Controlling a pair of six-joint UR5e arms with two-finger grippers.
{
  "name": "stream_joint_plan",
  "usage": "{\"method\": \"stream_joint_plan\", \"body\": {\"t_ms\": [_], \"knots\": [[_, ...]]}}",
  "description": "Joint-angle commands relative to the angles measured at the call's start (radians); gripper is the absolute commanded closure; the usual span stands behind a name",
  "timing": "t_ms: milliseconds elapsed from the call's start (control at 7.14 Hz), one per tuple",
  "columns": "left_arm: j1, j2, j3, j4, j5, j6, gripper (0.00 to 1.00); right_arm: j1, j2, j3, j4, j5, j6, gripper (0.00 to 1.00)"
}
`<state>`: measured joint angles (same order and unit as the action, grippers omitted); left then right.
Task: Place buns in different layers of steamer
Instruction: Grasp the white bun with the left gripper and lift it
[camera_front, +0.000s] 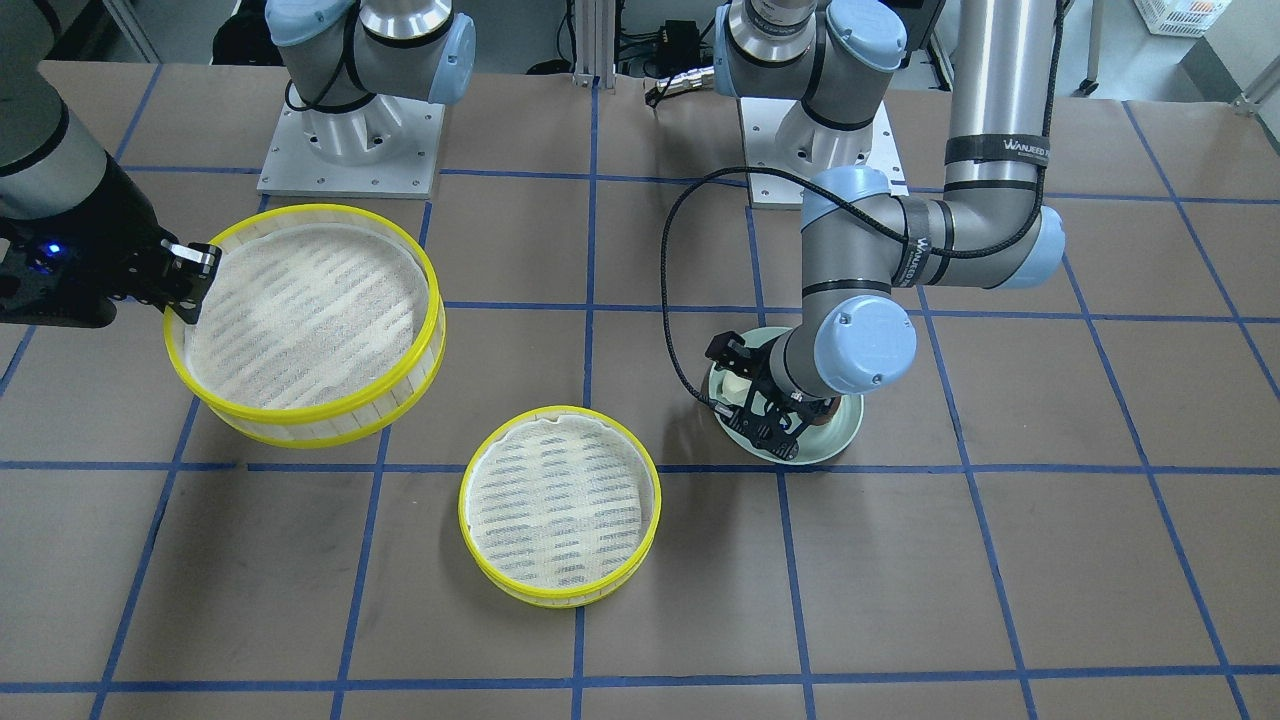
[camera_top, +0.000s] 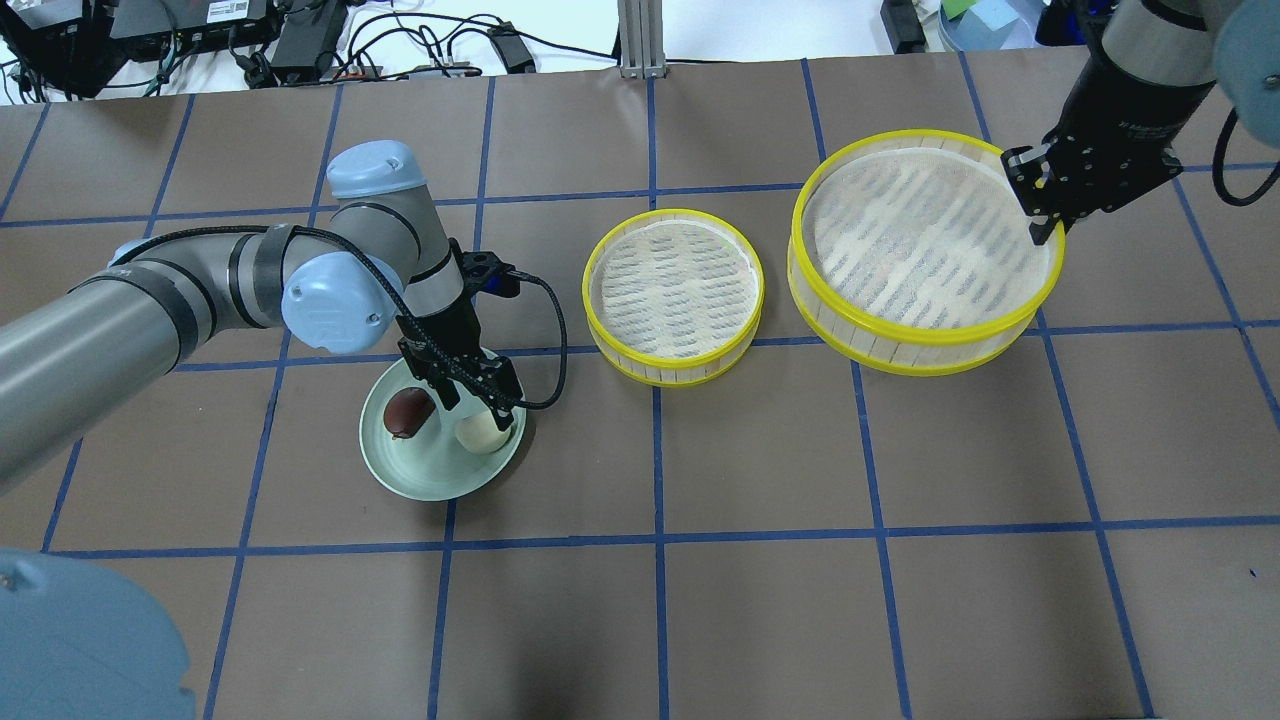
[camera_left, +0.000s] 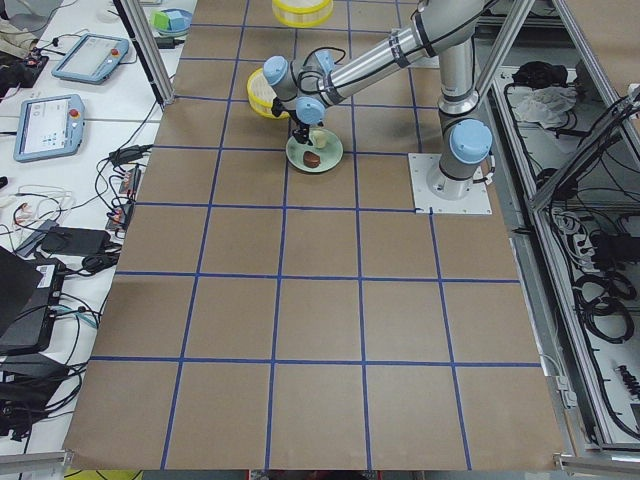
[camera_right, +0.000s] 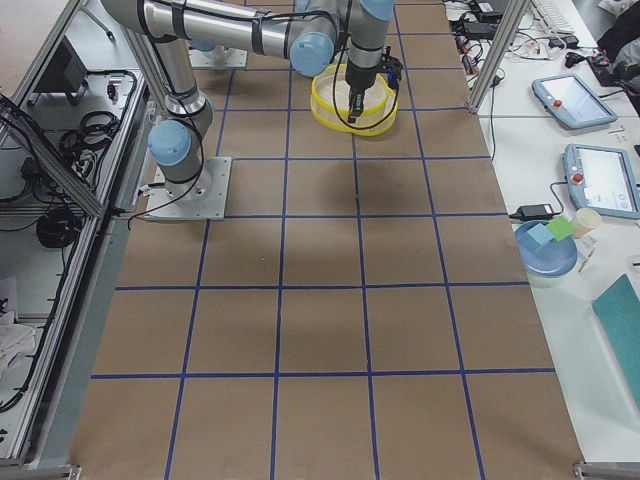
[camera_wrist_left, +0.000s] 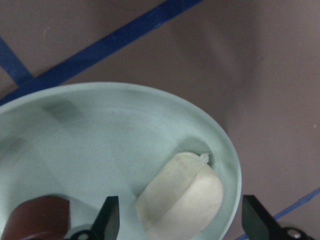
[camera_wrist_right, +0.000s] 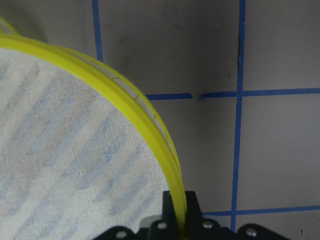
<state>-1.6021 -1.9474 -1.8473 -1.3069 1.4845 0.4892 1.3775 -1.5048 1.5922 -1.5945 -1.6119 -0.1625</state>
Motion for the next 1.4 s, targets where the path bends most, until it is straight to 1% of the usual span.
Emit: {"method": "stream_joint_plan", "body": {"t_ms": [0, 280, 420, 560, 700, 840, 980, 1120, 1260], "knots": [[-0.004, -0.002, 0.0, 0.0, 0.006, 0.003, 1.0, 0.0, 0.0, 0.0, 0.004, 0.001, 0.0, 1.0], [-0.004, 0.001, 0.011, 0.0, 0.014, 0.008, 1.0, 0.0, -0.002, 0.0, 0.002, 0.001, 0.001, 1.0], [-0.004, 0.019, 0.026, 0.001, 0.007, -0.003, 1.0, 0.002, -0.003, 0.0, 0.004, 0.003, 0.001, 1.0], [-0.018, 0.036, 0.08, -0.014, 0.005, -0.02, 1.0, 0.002, -0.005, 0.0, 0.002, 0.004, 0.004, 1.0], [-0.027, 0.056, 0.121, -0.064, 0.017, -0.041, 1.0, 0.002, -0.009, 0.0, 0.002, 0.004, 0.008, 1.0], [-0.029, 0.086, 0.144, -0.086, 0.016, -0.129, 1.0, 0.002, -0.009, 0.0, 0.004, 0.004, 0.009, 1.0], [-0.032, 0.105, 0.181, -0.084, 0.002, -0.167, 1.0, 0.003, -0.009, 0.0, 0.004, 0.003, 0.009, 1.0], [-0.054, 0.111, 0.198, -0.069, 0.0, -0.273, 1.0, 0.002, -0.009, 0.0, 0.004, 0.003, 0.009, 1.0], [-0.09, 0.105, 0.201, 0.007, -0.016, -0.358, 1.0, 0.003, -0.009, 0.0, 0.004, 0.004, 0.009, 1.0]]}}
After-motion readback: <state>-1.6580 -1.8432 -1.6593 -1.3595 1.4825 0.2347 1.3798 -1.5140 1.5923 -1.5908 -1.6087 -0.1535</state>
